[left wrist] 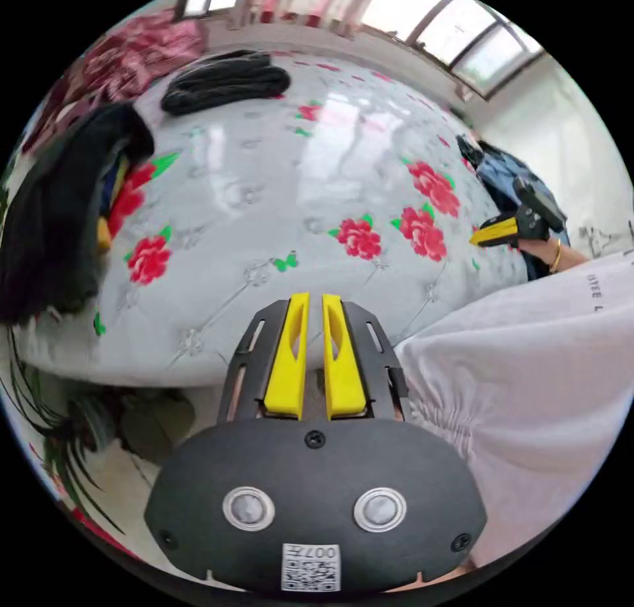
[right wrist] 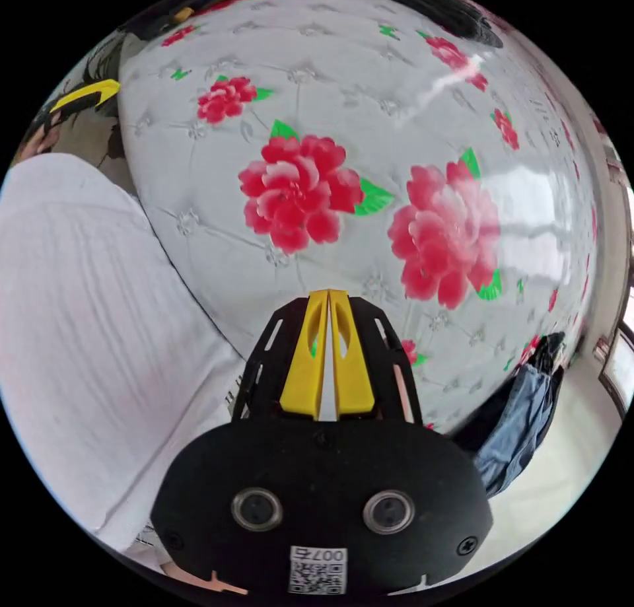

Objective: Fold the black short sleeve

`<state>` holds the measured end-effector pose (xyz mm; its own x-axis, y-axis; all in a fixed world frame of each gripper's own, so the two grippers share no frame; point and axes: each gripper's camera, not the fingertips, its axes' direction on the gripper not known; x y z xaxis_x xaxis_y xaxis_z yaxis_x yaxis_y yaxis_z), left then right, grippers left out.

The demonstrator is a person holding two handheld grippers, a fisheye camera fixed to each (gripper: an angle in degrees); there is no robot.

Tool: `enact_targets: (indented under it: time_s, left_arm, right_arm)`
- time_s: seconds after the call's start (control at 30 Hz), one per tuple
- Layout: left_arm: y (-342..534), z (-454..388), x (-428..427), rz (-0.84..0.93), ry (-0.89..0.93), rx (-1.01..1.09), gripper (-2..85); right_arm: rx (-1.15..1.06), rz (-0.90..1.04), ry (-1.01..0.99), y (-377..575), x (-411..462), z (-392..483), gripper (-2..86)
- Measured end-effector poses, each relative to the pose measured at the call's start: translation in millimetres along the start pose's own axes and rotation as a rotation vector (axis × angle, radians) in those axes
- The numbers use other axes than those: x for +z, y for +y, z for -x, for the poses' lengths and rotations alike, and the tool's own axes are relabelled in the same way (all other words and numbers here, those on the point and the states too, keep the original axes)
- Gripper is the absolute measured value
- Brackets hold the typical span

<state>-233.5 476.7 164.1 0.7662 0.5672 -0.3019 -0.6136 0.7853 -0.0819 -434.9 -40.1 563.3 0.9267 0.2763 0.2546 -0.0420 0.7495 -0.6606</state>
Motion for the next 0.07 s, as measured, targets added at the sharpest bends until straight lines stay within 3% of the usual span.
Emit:
enact_targets:
  time_s: [0.07]
  left_arm:
    - [-33, -54, 26, 0.036, -0.056, 0.114, 0.0]
  right_arm:
    - [0.045, 0.024, -0.005, 15, 14, 11, -0.2]
